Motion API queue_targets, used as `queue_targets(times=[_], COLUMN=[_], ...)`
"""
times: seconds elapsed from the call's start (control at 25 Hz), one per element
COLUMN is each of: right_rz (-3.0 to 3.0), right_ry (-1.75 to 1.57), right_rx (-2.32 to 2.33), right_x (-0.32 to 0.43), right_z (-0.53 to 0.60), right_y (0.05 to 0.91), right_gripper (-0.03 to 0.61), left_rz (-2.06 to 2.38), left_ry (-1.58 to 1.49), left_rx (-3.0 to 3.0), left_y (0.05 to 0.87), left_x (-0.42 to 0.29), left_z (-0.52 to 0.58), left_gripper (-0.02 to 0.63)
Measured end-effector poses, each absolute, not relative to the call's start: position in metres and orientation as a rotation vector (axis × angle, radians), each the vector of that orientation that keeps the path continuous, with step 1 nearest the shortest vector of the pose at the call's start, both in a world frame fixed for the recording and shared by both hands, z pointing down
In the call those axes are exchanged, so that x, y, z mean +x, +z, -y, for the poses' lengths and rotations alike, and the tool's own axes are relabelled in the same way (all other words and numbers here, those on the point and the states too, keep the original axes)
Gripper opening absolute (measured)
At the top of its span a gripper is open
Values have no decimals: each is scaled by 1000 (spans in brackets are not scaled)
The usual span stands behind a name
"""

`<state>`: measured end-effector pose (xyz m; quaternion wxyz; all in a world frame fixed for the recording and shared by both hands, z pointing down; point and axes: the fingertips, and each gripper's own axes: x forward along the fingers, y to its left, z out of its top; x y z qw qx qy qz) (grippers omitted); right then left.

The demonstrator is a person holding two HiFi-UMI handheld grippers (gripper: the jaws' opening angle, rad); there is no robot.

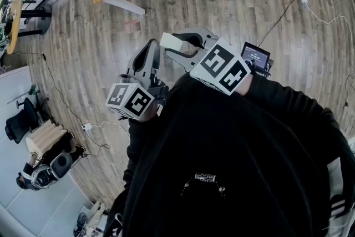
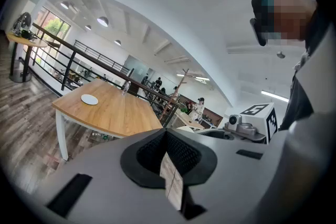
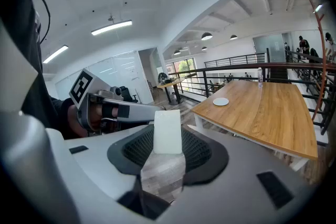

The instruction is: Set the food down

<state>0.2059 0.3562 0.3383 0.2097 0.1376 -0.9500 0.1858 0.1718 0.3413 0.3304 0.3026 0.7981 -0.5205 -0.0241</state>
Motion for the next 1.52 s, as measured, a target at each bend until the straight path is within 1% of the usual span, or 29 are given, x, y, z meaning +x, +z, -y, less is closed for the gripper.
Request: queue_targets(times=[0.44, 0.88, 1.52], right_rz=[2642, 2648, 2673], right_ry=[509, 506, 532], right_rx=[349, 304, 272], right_x=[197, 202, 233], right_z=[-356, -360, -308], right_y=[340, 341, 342], right_gripper=[172, 172, 172], left_rz=[1377, 1408, 1428], left_ry=[-60, -30, 9], left_rx=[2113, 2106, 2097], left_y=[332, 335, 338], left_x=[162, 167, 201], left_z=[-344, -345, -292], left_gripper=[-2, -2, -2])
